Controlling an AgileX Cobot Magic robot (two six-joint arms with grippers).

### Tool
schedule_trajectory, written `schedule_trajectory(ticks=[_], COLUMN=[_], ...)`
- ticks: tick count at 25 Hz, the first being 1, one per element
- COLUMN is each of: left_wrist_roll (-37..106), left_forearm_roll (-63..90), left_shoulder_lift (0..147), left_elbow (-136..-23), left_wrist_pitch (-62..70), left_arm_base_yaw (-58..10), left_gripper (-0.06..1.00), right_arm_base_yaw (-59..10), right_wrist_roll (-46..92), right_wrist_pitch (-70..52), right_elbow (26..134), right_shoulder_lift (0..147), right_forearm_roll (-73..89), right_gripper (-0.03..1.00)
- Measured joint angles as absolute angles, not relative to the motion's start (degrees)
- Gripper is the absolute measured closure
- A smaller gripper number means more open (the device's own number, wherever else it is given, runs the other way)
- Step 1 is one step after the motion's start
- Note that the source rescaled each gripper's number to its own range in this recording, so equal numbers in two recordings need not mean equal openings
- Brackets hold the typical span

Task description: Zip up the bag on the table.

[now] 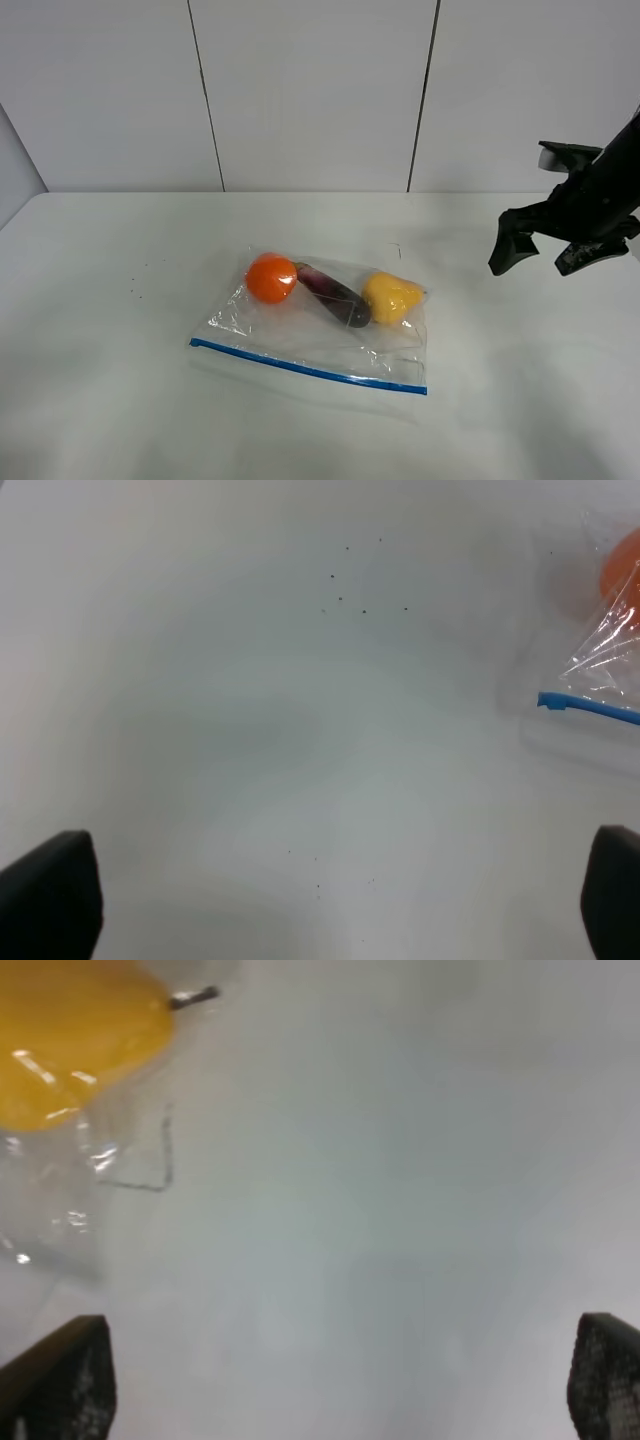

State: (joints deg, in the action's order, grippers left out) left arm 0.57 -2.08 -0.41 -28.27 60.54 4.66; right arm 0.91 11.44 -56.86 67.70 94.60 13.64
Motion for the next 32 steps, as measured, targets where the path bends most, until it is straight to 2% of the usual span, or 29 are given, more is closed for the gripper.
schedule_trajectory(ticks=[7, 15, 23, 32], left_wrist_roll=[0.57, 0.57, 0.57, 0.57], left_forearm_roll=[-2.08, -2.08, -2.08, -2.08], left_shoulder_lift=[-0.41, -0.41, -0.41, -0.41], left_elbow=[-28.27, -28.27, -28.27, -28.27], left_wrist_pitch=[60.54, 60.54, 60.54, 60.54], left_arm_base_yaw=[4.66, 4.66, 4.66, 4.66], left_gripper=[-0.06, -0.06, -0.06, -0.06], right_arm_base_yaw=[1.10, 5.43, 5.57, -1.03], right_wrist_roll=[8.34, 6.92, 6.81, 4.77], right_wrist_pitch=[-57.56, -59.09, -58.89, -58.21], right_elbow=[67.70, 67.70, 67.70, 67.70], right_shoulder_lift=[94.19, 94.12, 92.71, 92.71], right_forearm_roll=[12.66, 7.38, 3.96, -2.97], right_gripper=[-0.03, -0.03, -0.03, -0.03])
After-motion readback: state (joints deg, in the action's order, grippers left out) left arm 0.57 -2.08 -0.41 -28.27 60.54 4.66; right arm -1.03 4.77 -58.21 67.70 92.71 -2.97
